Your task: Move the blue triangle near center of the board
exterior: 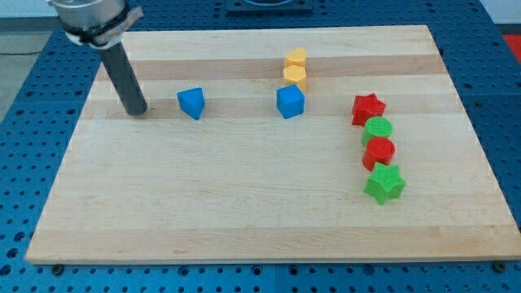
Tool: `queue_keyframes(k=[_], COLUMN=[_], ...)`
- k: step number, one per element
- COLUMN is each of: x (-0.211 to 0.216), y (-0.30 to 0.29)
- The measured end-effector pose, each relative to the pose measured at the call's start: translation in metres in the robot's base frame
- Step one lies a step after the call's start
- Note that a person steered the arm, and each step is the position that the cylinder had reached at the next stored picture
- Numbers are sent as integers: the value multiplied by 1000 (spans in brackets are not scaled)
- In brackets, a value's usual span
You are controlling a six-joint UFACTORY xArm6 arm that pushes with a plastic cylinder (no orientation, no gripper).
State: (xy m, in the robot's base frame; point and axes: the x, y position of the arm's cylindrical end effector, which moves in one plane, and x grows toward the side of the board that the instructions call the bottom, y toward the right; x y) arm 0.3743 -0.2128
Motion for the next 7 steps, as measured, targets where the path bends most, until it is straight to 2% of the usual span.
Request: queue_keyframes(k=[2, 4, 6, 7], x=[-8, 20, 43, 69], y=[65, 111, 103, 104])
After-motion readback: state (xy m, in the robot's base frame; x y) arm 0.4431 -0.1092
